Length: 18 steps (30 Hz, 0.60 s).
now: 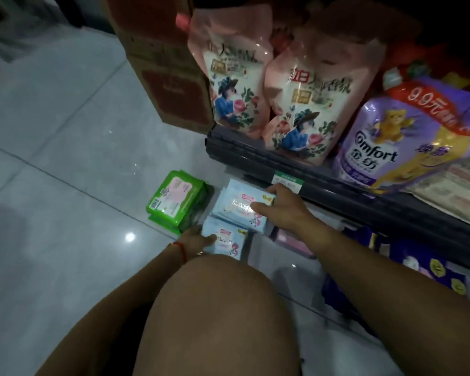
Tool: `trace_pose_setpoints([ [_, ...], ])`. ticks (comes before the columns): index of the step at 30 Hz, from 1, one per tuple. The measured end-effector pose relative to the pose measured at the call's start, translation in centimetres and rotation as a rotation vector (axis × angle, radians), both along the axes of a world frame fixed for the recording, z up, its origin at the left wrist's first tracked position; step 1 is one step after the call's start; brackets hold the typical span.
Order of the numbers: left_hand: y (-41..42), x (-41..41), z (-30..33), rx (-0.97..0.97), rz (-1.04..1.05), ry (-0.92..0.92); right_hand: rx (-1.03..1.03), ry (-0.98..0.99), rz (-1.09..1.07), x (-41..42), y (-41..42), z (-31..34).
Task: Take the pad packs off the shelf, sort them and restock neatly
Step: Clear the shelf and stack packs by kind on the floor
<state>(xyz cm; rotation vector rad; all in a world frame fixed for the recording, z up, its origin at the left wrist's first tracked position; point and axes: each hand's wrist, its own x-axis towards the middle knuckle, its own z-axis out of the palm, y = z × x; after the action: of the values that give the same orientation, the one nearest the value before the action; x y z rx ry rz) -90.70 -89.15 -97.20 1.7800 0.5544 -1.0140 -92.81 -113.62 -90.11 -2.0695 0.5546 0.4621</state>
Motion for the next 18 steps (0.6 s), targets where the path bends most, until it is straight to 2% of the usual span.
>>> trace_pose_setpoints([
  [7, 0.0, -0.6, -1.4, 0.017, 0.236, -0.136, 0.012, 0.046, 0.077, 3.3, 2.6, -3.6],
  [11, 0.0, -0.4, -0.3, 0.098, 0.218, -0.113, 0.001, 0.089, 0.028, 3.0, 3.3, -3.4],
  [15, 0.1, -0.9, 3.1, 0.441, -0.073, -0.396, -0.043, 0.008, -0.013, 1.4, 2.7, -1.8],
  [18, -0.8, -0.9, 7.6, 0.421, -0.130, -0.650, -0.070, -0.103, -0.004, -0.6, 1.6, 0.7],
])
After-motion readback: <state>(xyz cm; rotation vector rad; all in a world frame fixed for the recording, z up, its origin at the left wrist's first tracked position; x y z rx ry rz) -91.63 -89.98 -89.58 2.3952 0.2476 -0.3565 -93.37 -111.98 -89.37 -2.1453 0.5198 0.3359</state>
